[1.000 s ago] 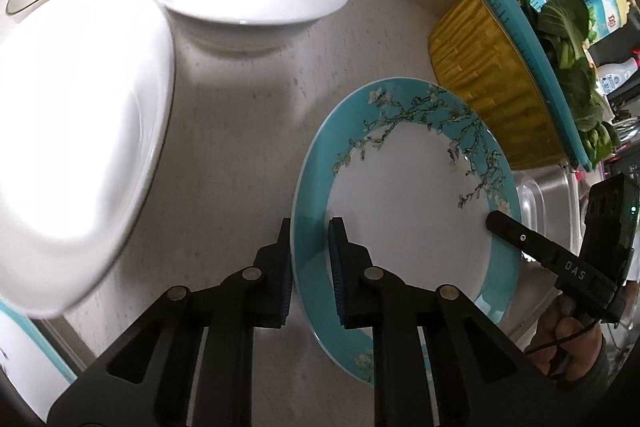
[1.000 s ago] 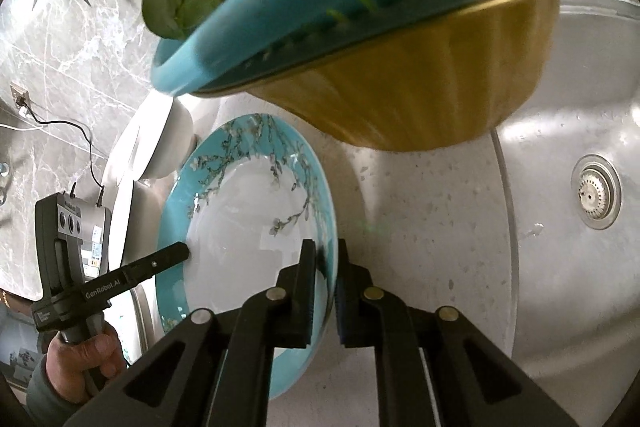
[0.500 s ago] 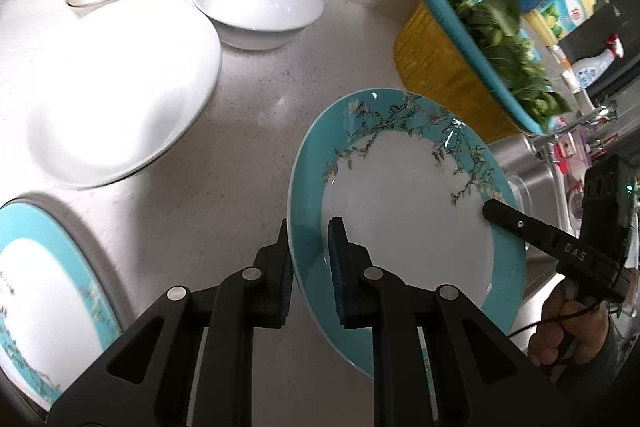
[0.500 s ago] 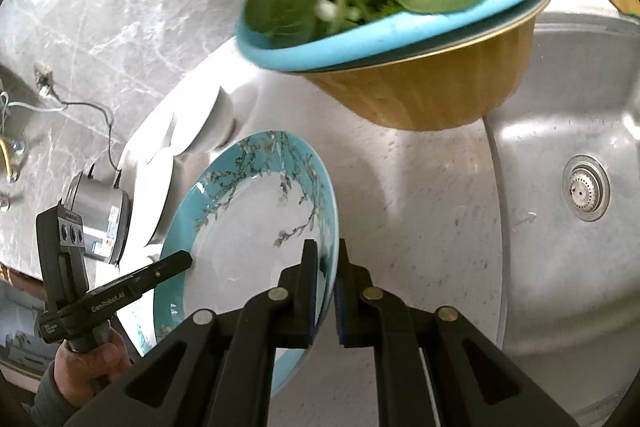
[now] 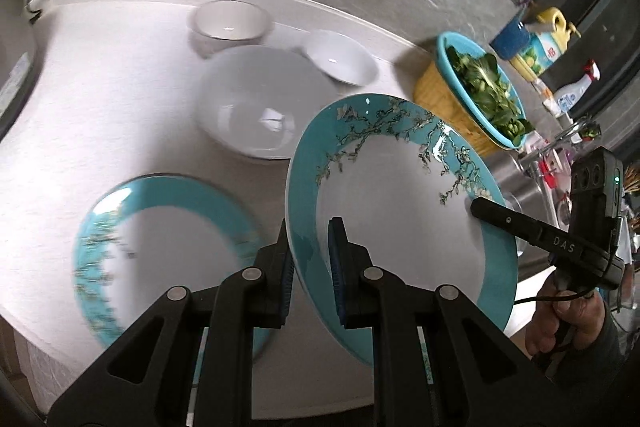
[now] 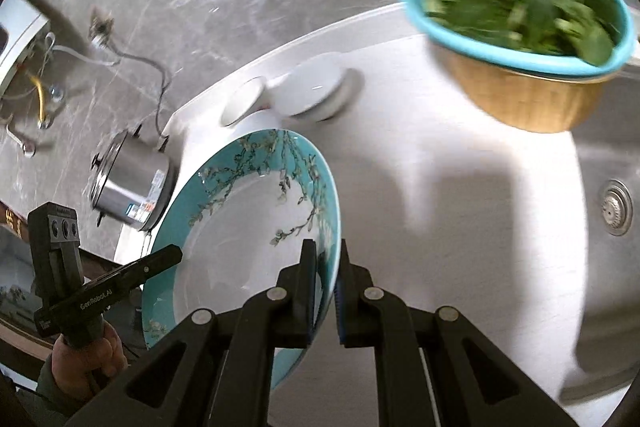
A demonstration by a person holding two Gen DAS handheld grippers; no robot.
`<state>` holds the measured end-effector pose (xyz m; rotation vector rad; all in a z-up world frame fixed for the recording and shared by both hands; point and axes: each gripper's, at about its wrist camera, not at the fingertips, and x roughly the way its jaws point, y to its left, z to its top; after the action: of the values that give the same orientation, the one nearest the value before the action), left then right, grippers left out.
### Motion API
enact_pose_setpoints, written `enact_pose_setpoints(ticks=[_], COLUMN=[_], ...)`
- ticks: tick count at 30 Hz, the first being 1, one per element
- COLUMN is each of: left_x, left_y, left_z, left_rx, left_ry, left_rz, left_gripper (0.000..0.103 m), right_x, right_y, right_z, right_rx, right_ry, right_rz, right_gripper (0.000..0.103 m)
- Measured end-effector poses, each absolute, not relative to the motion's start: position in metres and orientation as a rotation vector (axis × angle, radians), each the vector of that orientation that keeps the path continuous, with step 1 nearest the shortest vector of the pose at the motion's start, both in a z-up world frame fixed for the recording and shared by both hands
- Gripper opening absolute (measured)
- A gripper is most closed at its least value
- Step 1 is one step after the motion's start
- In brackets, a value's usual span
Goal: Organize plates and bowls
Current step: 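Lift the second teal plate and lower it onto the plate stack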
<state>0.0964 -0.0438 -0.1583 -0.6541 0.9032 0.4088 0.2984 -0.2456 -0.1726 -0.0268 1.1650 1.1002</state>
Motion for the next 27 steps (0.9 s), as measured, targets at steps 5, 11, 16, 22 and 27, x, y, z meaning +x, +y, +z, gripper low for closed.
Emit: enact_pose_setpoints(ticks=[5,11,16,22,27], left_x=[0.032,-0.039,-0.073,-0.085,-0.077], left_y=[-0.003,0.042,0.067,0.087,0.091], left_z=[-0.154,-0.169,-0.186,-0.219,-0.239], left_rx=[-0.671,-0.680,-0.653,-0.617,-0.596], left_ry=[0.888,0.907,0.931,0.961,0.993], left_rz=[0.436,0.465,0.470,0.431,0.400], left_gripper=[0.014,0.014,0.014,0.015,0.016], right_x=[0.249,0.192,0.169,0.156,0.155], right_y=[-0.207,-0.163,-0.138,-0.124,-0.123], right_z=[-0.171,-0.182,-0.193,-0.209,-0.224], right_rx=[-0.062,-0.095,-0.114,-0.159,-0.196], right_ry=[1.167,1.179,1.186,1.175,1.158], right_rz=[1.129,1.155,1.152,1.107,1.055], right_gripper=[0.011,0.011,0.011,0.011,0.011])
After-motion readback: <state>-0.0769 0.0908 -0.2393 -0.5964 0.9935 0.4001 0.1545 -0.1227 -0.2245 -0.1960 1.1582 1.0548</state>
